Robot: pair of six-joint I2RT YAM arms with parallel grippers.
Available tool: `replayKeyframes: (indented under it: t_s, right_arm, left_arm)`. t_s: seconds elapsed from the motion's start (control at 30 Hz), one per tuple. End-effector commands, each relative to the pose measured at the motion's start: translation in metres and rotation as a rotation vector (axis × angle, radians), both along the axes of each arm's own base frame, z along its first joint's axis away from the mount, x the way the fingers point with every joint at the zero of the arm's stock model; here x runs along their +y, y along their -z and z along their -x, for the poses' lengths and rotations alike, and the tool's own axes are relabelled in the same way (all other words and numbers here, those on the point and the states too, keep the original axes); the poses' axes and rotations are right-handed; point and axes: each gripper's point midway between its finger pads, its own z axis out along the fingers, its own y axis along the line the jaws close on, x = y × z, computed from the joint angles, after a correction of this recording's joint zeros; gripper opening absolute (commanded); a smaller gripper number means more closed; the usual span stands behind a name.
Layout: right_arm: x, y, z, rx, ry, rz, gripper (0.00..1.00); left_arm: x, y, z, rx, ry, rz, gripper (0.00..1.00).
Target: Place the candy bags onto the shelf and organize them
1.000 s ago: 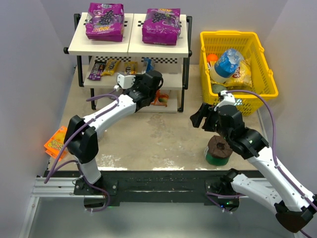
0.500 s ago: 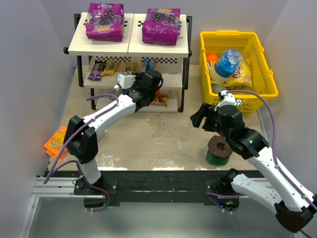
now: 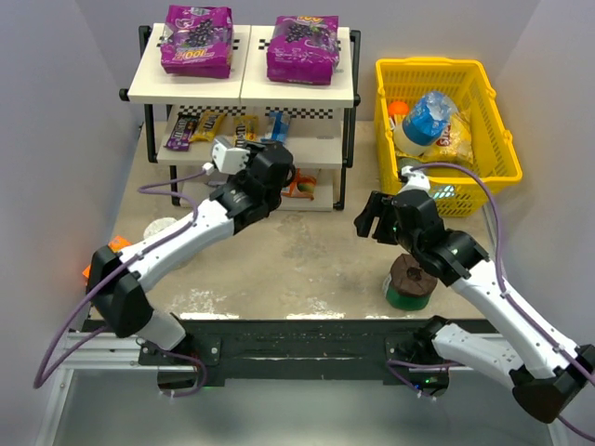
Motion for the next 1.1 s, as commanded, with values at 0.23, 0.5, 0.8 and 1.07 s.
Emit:
replayKeyframes:
  t_s: [0.23,0.5,0.8,1.07]
  right_arm:
    - [0.014,0.110,0.000,0.295,0.100,0.011,0.77]
    - [-0.041,0.176,0.020,0.421,0.414,0.058,0.78]
    - [-0.137,0.181,0.032,0.400,0.808,0.105,0.79]
    - [-0.175,0.173,0.025,0.379,0.953,0.164,0.78]
  left_arm:
    - [0.030,0.046,0.079,0.048,0.201,-0.282,0.44]
    - [0.040,0.086,0.106,0.061,0.302,-0.311,0.44]
    - [0.039,0.088,0.106,0.043,0.321,-0.332,0.45]
    - [0.038,0.091,0.106,0.035,0.342,-0.364,0.47]
